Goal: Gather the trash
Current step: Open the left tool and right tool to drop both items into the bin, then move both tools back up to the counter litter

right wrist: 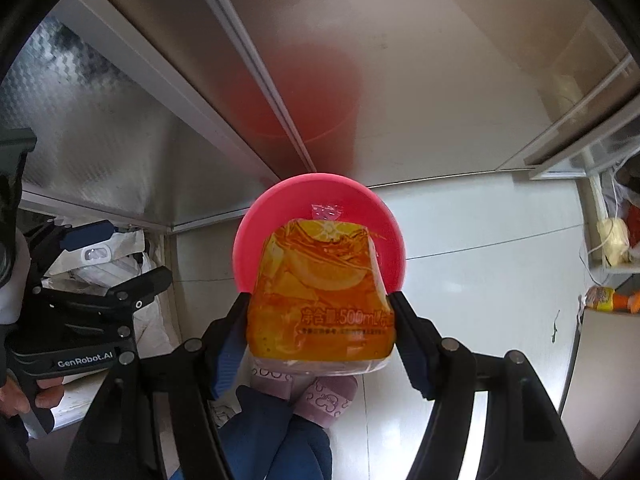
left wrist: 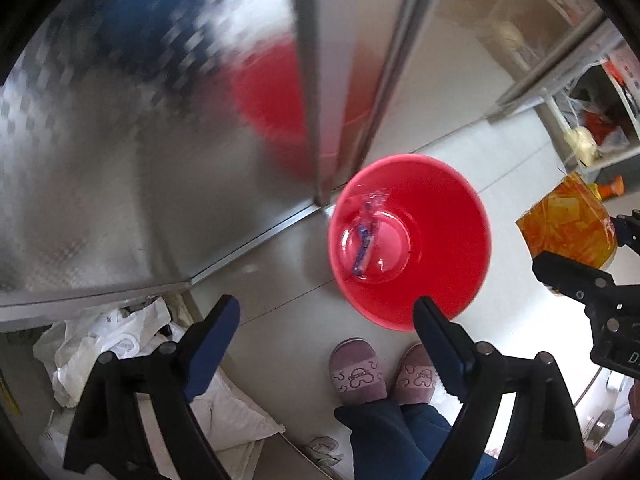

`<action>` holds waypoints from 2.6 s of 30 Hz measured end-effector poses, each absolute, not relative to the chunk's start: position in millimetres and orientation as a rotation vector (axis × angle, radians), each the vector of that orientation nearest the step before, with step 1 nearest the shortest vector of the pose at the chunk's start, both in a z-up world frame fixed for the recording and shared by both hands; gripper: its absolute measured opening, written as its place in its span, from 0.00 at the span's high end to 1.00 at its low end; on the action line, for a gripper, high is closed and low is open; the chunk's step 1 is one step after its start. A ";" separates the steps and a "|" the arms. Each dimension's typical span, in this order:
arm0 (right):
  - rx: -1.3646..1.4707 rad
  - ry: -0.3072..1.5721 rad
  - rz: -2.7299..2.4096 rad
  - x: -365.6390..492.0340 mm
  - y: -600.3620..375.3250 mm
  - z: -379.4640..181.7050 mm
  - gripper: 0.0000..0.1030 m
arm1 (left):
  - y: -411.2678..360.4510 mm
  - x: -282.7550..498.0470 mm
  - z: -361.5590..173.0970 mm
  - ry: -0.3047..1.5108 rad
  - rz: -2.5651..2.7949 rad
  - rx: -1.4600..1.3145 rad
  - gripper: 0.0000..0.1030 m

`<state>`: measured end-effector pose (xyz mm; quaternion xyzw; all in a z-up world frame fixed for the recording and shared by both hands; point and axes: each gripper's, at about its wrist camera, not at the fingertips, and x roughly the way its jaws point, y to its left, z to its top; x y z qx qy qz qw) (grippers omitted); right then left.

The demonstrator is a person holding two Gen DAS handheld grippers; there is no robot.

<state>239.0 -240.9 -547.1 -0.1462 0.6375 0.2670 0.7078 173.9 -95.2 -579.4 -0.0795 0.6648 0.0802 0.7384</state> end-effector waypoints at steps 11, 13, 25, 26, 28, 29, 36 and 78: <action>-0.379 1.403 0.592 233.3 -238.4 -541.2 0.19 | -90.8 169.0 -564.6 1.418 0.213 -0.134 0.15; -0.375 1.394 0.596 230.4 -242.4 -535.6 0.14 | -90.3 168.2 -560.6 1.406 0.208 -0.139 0.15; -0.328 1.284 0.541 210.2 -261.6 -430.9 0.09 | -108.9 156.0 -449.3 1.307 0.204 -0.137 0.15; -0.321 1.272 0.541 208.0 -262.8 -412.1 0.09 | -110.4 153.9 -432.5 1.296 0.206 -0.143 0.15; -0.317 1.240 0.538 203.1 -262.6 -372.7 0.09 | -111.2 151.8 -393.4 1.291 0.208 -0.160 0.15; -0.318 1.220 0.537 201.0 -261.1 -352.6 0.09 | -111.1 149.9 -371.9 1.283 0.211 -0.165 0.15; -0.360 1.026 0.589 176.1 -249.5 -202.2 0.09 | -102.8 123.8 -225.6 1.125 0.297 -0.149 0.15; -0.664 0.821 1.137 157.0 124.3 -50.2 0.09 | 276.0 6.6 -69.8 0.913 0.848 -0.495 0.15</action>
